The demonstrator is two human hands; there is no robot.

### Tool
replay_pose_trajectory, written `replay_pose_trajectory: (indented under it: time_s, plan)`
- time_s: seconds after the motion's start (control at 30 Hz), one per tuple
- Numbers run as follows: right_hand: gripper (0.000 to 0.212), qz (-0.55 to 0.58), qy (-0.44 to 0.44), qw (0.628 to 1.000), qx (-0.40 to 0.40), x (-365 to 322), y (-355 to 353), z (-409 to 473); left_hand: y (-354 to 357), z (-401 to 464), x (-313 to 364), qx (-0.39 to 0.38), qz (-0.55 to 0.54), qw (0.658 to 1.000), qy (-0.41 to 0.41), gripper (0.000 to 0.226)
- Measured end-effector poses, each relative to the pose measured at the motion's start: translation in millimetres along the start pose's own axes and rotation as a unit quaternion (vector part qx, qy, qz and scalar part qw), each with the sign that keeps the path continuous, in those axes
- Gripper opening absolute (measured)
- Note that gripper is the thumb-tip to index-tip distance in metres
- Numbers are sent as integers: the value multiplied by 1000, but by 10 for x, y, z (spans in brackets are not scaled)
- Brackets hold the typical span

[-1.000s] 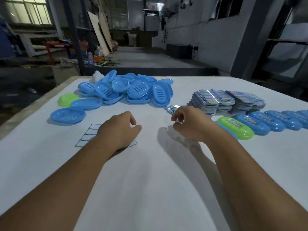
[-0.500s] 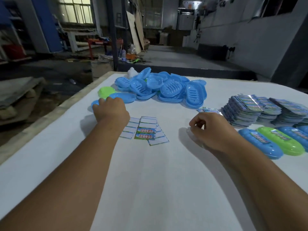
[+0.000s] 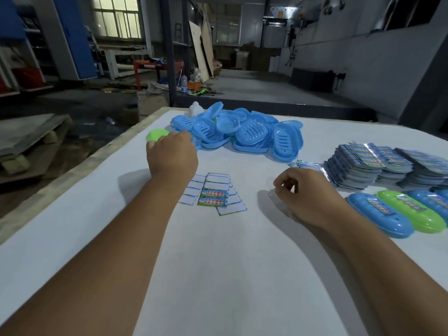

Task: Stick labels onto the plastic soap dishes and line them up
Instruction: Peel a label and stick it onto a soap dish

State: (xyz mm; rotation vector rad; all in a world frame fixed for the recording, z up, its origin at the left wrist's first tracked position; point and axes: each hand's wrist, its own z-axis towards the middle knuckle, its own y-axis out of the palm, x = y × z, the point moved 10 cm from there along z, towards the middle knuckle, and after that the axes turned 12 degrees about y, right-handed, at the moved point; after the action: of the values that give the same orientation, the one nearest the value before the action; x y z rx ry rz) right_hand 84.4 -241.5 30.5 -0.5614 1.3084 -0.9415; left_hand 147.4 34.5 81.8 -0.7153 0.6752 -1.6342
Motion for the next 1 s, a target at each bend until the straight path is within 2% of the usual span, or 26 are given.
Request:
replay_pose_trajectory:
  time_s: [0.07,0.13,0.2,0.3,0.37,0.43,0.5,0.63,0.73,0.9,0.97,1.0]
  plan:
    - [11,14,3,1000,9,-4,-7,-8,-166,-14,121,78,-142,987,20,19]
    - [11,20,10,1000,22,0,-24,0,-190,-27,184,92,-289,953,-1,16]
    - [29,26,16,998,51,11,-84,5,-79,-43,272,59,-409,910,-39,11]
    - [66,69,5,995,78,-13,-168,-22,225,-180,490,-50,-558,819,-124,13]
    - [80,81,-5,995,66,-37,-147,-37,332,-316,685,-108,-609,773,-144,14]
    - [84,89,-15,995,42,-57,-94,-36,368,-409,850,-148,-623,757,-131,16]
    - [79,84,-24,996,24,-59,-49,-21,390,-473,968,-177,-637,740,-126,18]
    - [69,77,-30,997,-6,-44,13,-5,434,-547,1032,-202,-670,694,-166,15]
    - [69,60,-40,997,-25,-57,67,-3,469,-591,1015,-217,-671,683,-191,20]
    - [70,34,-35,998,-44,-39,127,6,503,-606,999,-233,-653,692,-201,21]
    - [76,31,-29,998,-51,-36,142,4,499,-590,973,-238,-627,719,-183,22]
    - [74,29,-26,998,-50,-31,142,6,483,-565,938,-239,-588,757,-156,24]
